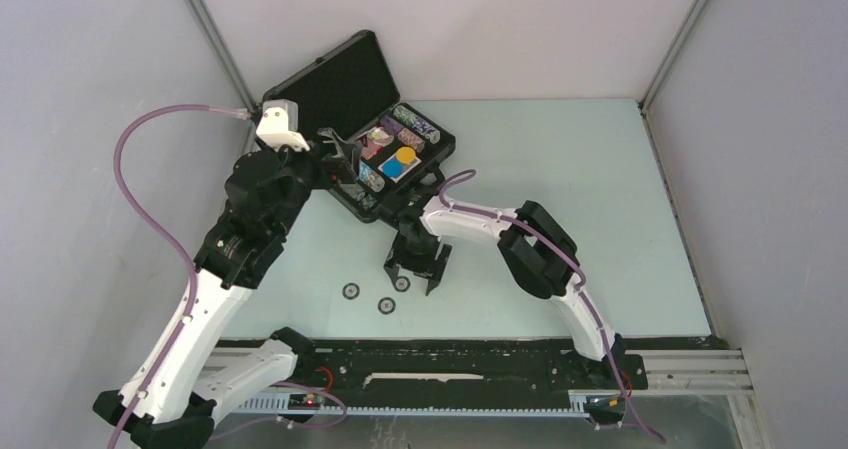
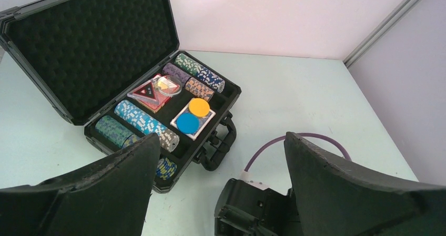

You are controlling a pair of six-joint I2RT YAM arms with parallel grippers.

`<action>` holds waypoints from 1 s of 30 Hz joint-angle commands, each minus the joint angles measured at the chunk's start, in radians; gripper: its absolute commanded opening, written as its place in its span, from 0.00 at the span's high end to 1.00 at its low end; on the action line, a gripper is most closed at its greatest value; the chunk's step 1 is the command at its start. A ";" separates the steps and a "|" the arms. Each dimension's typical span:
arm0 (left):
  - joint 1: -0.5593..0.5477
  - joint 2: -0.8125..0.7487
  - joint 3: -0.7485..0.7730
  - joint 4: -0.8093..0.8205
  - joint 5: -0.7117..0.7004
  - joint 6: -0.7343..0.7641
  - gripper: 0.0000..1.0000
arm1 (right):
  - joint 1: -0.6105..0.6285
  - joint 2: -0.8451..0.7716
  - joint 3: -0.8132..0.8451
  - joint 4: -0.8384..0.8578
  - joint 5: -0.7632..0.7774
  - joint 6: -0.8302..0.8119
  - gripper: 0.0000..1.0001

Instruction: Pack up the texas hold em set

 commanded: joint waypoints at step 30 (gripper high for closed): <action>-0.005 -0.010 0.048 -0.002 -0.035 0.024 0.08 | 0.057 0.144 0.301 -0.212 0.187 0.068 0.21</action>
